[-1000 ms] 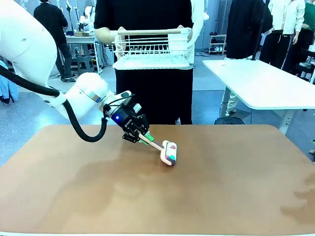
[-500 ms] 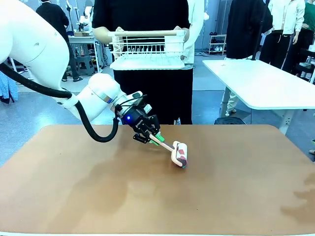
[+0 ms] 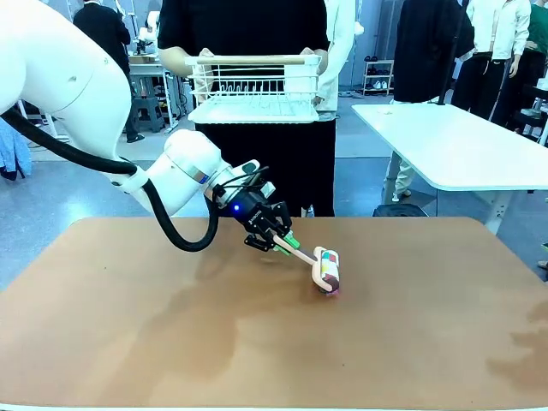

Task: Clean the table.
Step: Clean the table with the Lint Roller when the human lifts the Dish drying rack.

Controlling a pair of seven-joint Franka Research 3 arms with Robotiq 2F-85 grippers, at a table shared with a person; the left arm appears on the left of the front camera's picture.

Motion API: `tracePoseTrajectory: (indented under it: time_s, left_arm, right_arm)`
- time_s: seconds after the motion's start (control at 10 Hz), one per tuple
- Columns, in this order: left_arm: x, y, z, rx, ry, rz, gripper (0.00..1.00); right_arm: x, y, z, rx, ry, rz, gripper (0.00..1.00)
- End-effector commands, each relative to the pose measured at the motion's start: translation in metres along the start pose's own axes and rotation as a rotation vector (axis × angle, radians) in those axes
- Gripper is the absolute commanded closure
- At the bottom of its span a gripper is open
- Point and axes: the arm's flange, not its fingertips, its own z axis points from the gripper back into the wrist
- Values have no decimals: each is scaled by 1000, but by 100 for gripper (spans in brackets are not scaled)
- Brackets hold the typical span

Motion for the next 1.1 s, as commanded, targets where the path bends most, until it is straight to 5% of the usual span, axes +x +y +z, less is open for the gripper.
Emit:
tracePoseTrajectory:
  time_s: [0.0, 0.4, 1.0]
  left_arm:
    - [-4, 24, -32, 71, -53, 36, 78]
    - [-23, -2, -9, 8, -50, 1, 78]
    - [-96, -13, 102, -171, -133, -62, 78]
  right_arm:
    - [0, 3, -1, -6, -1, 4, 0]
    - [0, 3, -1, -6, -1, 4, 0]
    - [0, 3, -1, -6, -1, 4, 0]
